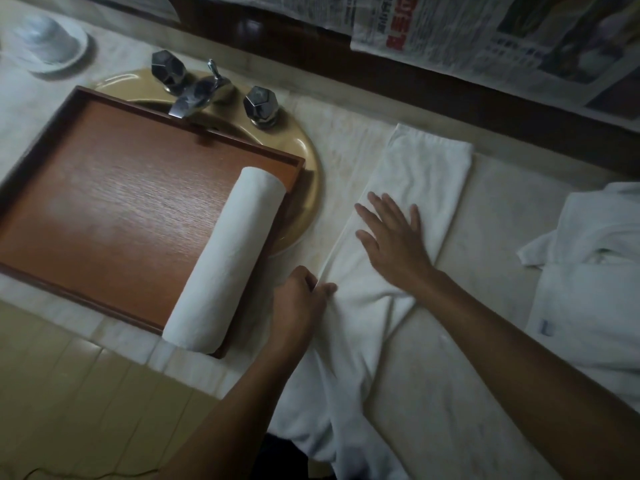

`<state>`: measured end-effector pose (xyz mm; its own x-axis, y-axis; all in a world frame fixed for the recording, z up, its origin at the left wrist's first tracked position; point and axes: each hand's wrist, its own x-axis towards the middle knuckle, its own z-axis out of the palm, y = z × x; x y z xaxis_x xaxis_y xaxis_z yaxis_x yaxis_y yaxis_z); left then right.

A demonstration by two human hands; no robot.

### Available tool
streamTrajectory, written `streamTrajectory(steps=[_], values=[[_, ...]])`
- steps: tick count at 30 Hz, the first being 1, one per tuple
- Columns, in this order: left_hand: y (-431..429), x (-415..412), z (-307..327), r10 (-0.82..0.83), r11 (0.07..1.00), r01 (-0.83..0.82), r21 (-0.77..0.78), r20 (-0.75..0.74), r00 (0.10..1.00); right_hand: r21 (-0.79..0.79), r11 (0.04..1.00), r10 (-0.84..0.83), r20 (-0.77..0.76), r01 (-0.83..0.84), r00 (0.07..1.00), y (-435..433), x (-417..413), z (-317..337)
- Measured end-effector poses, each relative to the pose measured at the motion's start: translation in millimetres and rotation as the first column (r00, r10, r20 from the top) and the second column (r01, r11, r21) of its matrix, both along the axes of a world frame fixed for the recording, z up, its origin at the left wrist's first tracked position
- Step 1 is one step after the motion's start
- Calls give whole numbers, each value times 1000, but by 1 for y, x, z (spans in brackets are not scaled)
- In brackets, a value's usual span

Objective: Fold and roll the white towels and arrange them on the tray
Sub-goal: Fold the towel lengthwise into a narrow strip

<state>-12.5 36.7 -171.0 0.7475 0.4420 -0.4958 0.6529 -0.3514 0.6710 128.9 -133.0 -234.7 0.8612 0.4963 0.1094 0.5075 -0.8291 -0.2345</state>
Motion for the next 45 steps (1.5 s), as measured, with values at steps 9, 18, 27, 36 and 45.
streamTrajectory(steps=[9, 18, 27, 36, 45], values=[[-3, -6, 7, 91, 913, -142, -383, -148, 985, -92, 996, 5, -22, -7, 1000, -11, 57, -1], [7, -16, 7, -34, 999, 35, 40, -21, 999, -88, 996, 23, -6, -24, 1000, -13, 73, -1], [12, -12, 5, -64, 994, 65, 84, -19, 998, 78, 995, -72, 119, 63, 990, 10, 9, 15], [32, -27, 12, -402, 902, 330, -280, -265, 876, -102, 994, 43, -10, -44, 999, -2, -13, 6], [36, -72, 9, -381, 897, 348, -273, -80, 921, -84, 995, 56, 31, -54, 998, -6, -2, 6]])
